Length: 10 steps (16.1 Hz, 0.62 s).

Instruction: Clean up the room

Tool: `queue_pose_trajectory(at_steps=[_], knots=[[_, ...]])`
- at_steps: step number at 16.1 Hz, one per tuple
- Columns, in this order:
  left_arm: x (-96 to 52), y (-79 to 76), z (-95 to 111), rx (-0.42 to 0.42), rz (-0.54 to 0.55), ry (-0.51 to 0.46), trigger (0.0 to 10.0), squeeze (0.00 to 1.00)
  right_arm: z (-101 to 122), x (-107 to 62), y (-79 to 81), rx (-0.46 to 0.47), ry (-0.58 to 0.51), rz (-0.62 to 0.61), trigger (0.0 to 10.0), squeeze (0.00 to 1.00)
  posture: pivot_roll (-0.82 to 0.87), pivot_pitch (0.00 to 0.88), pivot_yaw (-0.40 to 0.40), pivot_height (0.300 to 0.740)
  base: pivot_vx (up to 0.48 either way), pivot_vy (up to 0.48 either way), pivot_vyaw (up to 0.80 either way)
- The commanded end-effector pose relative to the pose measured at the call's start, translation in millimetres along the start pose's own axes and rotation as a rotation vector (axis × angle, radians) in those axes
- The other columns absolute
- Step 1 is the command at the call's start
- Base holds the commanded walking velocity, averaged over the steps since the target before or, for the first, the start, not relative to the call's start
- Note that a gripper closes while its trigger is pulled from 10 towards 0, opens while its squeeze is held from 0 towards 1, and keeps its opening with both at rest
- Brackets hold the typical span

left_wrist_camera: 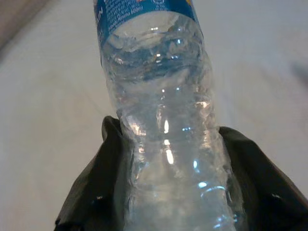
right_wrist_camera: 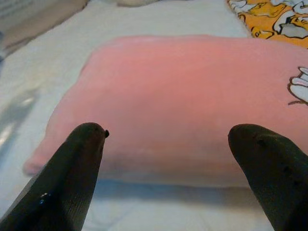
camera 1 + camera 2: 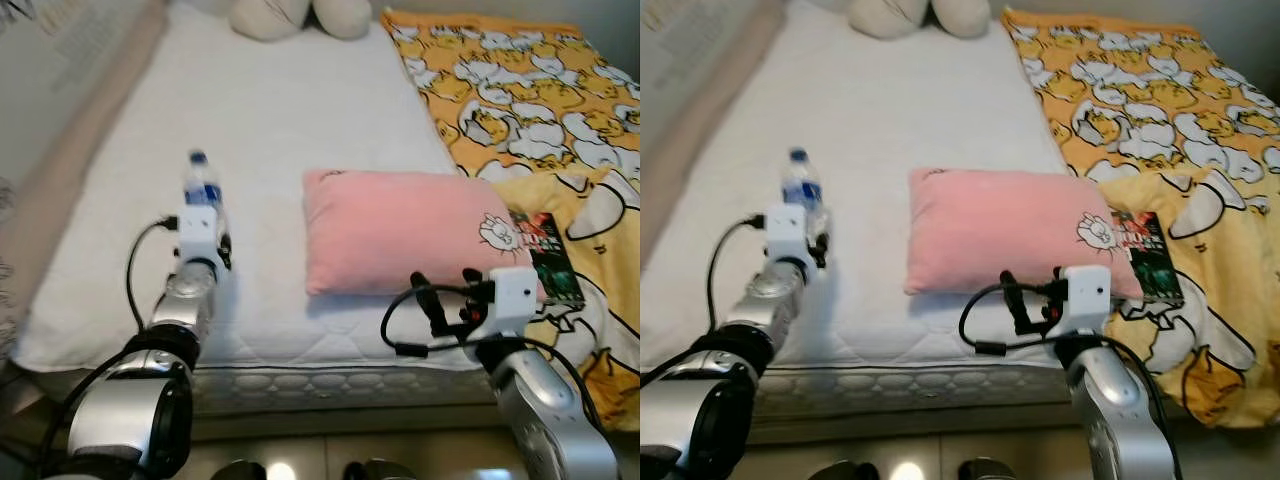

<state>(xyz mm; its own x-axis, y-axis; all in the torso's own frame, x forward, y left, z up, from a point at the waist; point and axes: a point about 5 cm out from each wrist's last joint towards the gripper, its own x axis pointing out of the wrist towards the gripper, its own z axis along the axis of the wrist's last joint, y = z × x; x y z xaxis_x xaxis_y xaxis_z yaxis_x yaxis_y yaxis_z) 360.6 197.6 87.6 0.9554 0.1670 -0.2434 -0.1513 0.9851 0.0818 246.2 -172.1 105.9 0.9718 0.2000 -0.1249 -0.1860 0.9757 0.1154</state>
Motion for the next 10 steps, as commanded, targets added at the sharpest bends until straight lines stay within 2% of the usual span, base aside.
queue_pose_trajectory(at_steps=[1, 2, 3, 4, 5, 6, 7, 8, 9, 10], knots=[[-3.8, 4.7, 18, -0.021, -0.026, -0.134, 0.0, 0.00, 6, 6.6, -13.2, -0.001, -0.054, -0.086, 10.0, 0.00, -0.15, 0.000, 0.026, 0.740, 0.000, 0.000, 0.00], [-7.6, 5.2, 24, -0.031, -0.037, -0.193, 0.0, 0.00, 9, 8.9, -15.5, 0.001, -0.071, -0.104, 10.0, 0.00, -0.14, 0.000, 0.031, 0.740, 0.000, 0.000, 0.00], [-29.7, 2.0, 34, -0.054, -0.074, -0.348, 0.0, 0.00, 16, 12.8, -21.6, -0.048, -0.126, -0.157, 10.0, 0.00, -0.12, 0.000, 0.033, 0.740, 0.000, 0.000, 0.00], [-32.4, 1.6, 34, -0.055, -0.076, -0.360, 0.0, 0.00, 17, 13.8, -22.3, -0.053, -0.132, -0.163, 10.0, 0.00, -0.12, 0.000, 0.033, 0.740, 0.000, 0.000, 0.00], [-40.9, -3.2, 25, -0.045, -0.084, -0.354, 0.0, 0.00, 18, 15.4, -22.5, -0.052, -0.145, -0.173, 10.0, 0.00, -0.11, 0.000, 0.037, 0.740, 0.000, 0.000, 0.00], [-58.7, -19.5, 0, -0.018, -0.160, -0.319, 0.0, 0.00, 22, 16.8, -19.8, -0.063, -0.187, -0.186, 10.0, 0.00, -0.12, 0.000, 0.030, 0.740, 0.000, 0.000, 0.00], [-61.1, -21.7, -15, -0.066, -0.163, -0.253, 3.5, 0.00, 23, 17.0, -18.2, -0.082, -0.233, -0.211, 10.0, 0.00, -0.11, 0.000, 0.018, 0.740, 0.000, 0.000, 0.00], [-59.5, -16.0, -14, -0.086, -0.140, -0.245, 10.0, 0.00, 22, 16.8, -16.6, -0.106, -0.256, -0.221, 10.0, 0.00, -0.11, 0.000, 0.012, 0.740, 0.000, 0.000, 0.00], [-61.3, -15.4, -10, -0.070, -0.163, -0.267, 10.0, 0.00, 20, 16.1, -14.2, -0.132, -0.264, -0.211, 10.0, 0.00, -0.11, 0.000, 0.012, 0.740, 0.000, 0.000, 0.00], [-66.3, -19.4, -7, -0.025, -0.233, -0.298, 10.0, 0.00, 10, 14.9, -14.6, -0.146, -0.243, -0.212, 10.0, 0.00, -0.11, 0.000, 0.012, 0.740, 0.000, 0.000, 0.00]])
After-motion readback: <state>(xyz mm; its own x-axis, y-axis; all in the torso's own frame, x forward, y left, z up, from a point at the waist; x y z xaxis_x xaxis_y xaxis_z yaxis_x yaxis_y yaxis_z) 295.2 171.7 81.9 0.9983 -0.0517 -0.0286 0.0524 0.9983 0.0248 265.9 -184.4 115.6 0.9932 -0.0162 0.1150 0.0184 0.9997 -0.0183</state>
